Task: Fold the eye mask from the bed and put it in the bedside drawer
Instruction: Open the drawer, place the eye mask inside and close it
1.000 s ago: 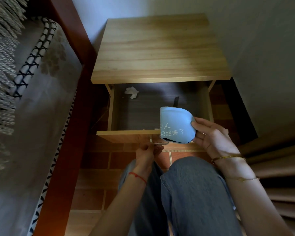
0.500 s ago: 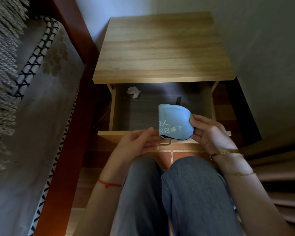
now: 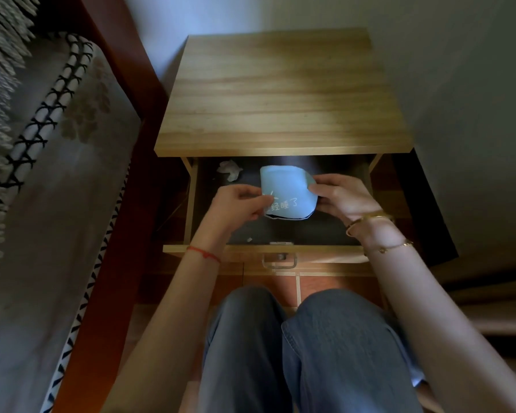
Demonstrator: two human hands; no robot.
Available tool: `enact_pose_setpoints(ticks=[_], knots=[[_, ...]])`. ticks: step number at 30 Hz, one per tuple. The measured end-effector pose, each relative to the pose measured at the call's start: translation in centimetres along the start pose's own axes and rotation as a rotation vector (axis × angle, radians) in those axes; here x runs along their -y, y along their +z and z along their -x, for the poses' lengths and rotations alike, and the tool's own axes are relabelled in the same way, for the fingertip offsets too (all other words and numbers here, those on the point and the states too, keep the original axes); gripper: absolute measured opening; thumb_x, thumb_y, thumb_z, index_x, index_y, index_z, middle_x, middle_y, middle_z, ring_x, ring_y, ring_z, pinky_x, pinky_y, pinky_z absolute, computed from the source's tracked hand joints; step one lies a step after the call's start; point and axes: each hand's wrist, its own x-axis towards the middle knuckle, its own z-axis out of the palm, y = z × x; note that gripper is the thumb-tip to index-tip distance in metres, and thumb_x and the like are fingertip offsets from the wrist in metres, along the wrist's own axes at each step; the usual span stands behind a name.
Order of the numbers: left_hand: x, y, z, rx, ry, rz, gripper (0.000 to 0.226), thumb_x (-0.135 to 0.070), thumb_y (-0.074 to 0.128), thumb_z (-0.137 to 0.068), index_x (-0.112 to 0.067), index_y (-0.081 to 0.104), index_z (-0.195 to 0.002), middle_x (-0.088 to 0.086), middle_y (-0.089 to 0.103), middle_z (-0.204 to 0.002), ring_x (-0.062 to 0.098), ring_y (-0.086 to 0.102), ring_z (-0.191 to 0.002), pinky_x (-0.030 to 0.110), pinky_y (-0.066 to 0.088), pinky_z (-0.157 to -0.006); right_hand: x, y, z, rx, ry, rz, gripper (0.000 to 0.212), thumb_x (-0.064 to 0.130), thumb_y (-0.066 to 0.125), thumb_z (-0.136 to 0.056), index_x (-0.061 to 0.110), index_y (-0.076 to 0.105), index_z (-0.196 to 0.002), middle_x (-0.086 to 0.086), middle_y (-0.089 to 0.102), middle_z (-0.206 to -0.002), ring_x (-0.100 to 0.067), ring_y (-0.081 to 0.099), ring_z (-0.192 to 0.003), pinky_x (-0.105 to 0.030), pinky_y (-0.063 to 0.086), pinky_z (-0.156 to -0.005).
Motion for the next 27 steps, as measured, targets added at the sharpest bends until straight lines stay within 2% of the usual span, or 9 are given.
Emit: enact_pose_setpoints(ticks=[3,8,11,13,15,19,21,27], knots=[[0.9,0.1,-2.4,-0.001,-0.072,-0.072,0.032,-0.015,0.075,-0.081,-0.003,0.068,-0.109,0.015,0.071,-0.103,0.014,0.066,-0.084,0.028,0.056,-0.083,-1.1,0.6,-2.9,-0.024,0.085,0.111,0.035,-0.001,0.063,-0.083,-0.002,0.058,-0.118,-0.023,0.062,-0.118,-0.035,0.062,-0.108,-0.042,0.052,-0.092],[1.8,0.8,-5.7,-0.01,-0.202,-0.162,0.032,-0.012,0.077,-0.079,-0.001,0.068,-0.108,0.019,0.07,-0.109,0.021,0.067,-0.09,0.039,0.055,-0.094,-3.2,1.3,-6.3,-0.013,0.188,0.299,0.037,-0.001,0.065,-0.08,0.003,0.061,-0.117,-0.021,0.061,-0.121,-0.035,0.06,-0.111,-0.046,0.053,-0.092],[2.4,1.3,-7.3,0.001,-0.27,-0.237,0.016,-0.01,0.078,-0.078,-0.009,0.065,-0.087,0.012,0.068,-0.096,0.018,0.066,-0.078,0.034,0.058,-0.087,-4.0,1.7,-7.1,-0.013,0.208,0.469,0.036,0.0,0.064,-0.082,0.005,0.06,-0.118,-0.02,0.06,-0.121,-0.034,0.06,-0.11,-0.045,0.053,-0.092],[2.9,1.6,-8.0,0.016,-0.305,-0.28,0.017,-0.009,0.077,-0.078,-0.012,0.061,-0.078,0.011,0.066,-0.092,0.017,0.065,-0.073,0.032,0.058,-0.083,-4.3,1.7,-7.3,-0.002,0.214,0.542,0.035,0.0,0.064,-0.081,0.002,0.062,-0.115,-0.021,0.063,-0.118,-0.036,0.063,-0.106,-0.044,0.054,-0.09],[3.2,1.9,-8.4,0.026,-0.329,-0.294,0.012,-0.007,0.075,-0.08,-0.007,0.064,-0.085,0.015,0.069,-0.1,0.021,0.066,-0.079,0.035,0.058,-0.086,-4.4,1.7,-7.5,0.017,0.225,0.565,0.034,0.0,0.065,-0.079,-0.001,0.063,-0.112,-0.023,0.065,-0.115,-0.035,0.065,-0.104,-0.044,0.055,-0.089],[3.6,2.1,-8.8,0.063,-0.385,-0.316,0.033,-0.005,0.073,-0.081,-0.003,0.064,-0.112,0.018,0.069,-0.113,0.025,0.069,-0.094,0.035,0.057,-0.089,-4.9,2.1,-7.8,-0.078,0.21,0.714,0.036,0.005,0.066,-0.082,0.004,0.059,-0.118,-0.015,0.062,-0.116,-0.025,0.061,-0.102,-0.038,0.054,-0.091],[3.6,2.1,-8.8,0.077,-0.405,-0.335,0.039,-0.003,0.073,-0.08,-0.004,0.063,-0.117,0.017,0.068,-0.116,0.026,0.069,-0.102,0.037,0.057,-0.091,-5.2,2.1,-7.9,-0.088,0.192,0.728,0.034,0.005,0.064,-0.084,0.006,0.059,-0.117,-0.013,0.061,-0.114,-0.021,0.058,-0.093,-0.033,0.054,-0.085],[3.4,2.1,-8.0,0.077,-0.381,-0.369,0.046,0.002,0.074,-0.077,-0.001,0.061,-0.121,0.02,0.064,-0.123,0.032,0.064,-0.112,0.041,0.053,-0.097,-5.0,2.1,-7.6,-0.073,0.188,0.769,0.041,0.009,0.062,-0.086,0.008,0.053,-0.126,-0.014,0.06,-0.116,-0.021,0.058,-0.094,-0.031,0.053,-0.079]])
